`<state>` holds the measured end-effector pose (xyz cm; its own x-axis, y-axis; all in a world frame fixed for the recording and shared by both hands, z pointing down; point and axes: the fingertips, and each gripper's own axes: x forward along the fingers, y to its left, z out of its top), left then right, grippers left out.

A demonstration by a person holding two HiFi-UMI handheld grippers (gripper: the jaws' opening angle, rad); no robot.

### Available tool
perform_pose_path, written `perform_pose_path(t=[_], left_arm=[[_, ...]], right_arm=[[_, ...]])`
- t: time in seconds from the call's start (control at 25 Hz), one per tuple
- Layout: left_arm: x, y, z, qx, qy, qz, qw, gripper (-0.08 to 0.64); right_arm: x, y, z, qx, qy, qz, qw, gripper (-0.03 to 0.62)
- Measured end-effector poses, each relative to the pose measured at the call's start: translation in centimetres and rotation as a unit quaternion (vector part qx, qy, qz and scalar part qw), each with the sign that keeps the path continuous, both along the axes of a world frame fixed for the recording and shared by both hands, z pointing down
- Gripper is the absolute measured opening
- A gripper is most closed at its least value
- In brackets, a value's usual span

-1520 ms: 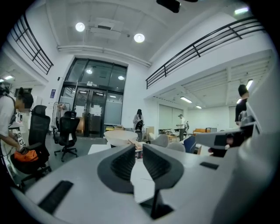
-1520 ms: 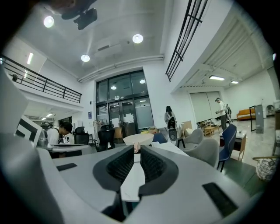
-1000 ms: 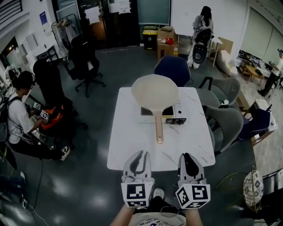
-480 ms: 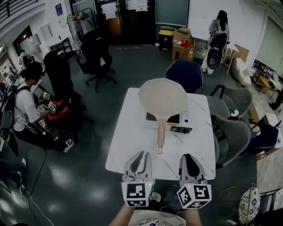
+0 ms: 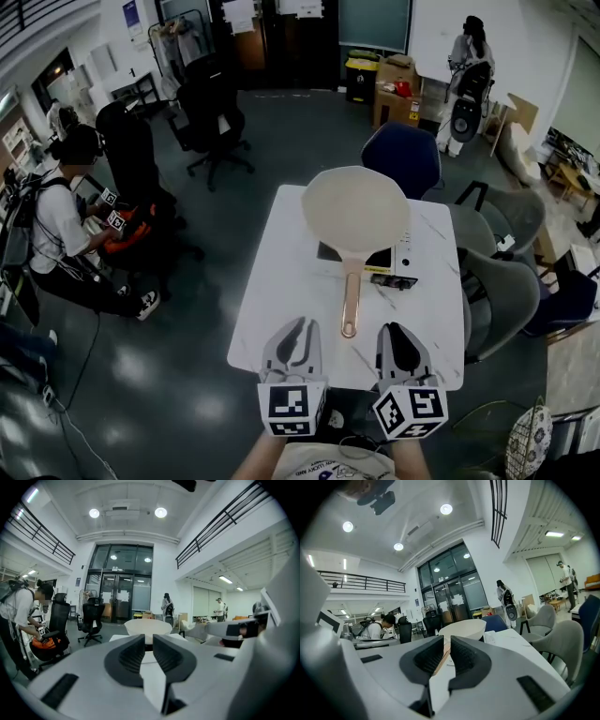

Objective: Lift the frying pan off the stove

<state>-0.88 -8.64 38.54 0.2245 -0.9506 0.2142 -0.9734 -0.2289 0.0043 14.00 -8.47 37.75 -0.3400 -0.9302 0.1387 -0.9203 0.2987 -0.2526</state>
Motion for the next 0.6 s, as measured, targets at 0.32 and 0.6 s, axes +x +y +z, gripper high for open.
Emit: perform_pose_path(t=[0.32,0.6], left_arm=[[-0.6,-3.2,0.0,-0.011,0.023,0.012,0.9996,0.061],[-0.2,-5.5,0.9,-0.025,0.027,0.032,0.9988,0.061]], right_arm=[[-2.3,-2.9,0.9,-0.039,-0.045,-0.033,0.998,0.054],[-3.0,-4.8,3.0,-0.087,-0.105,-0.043,0.99,0.055]])
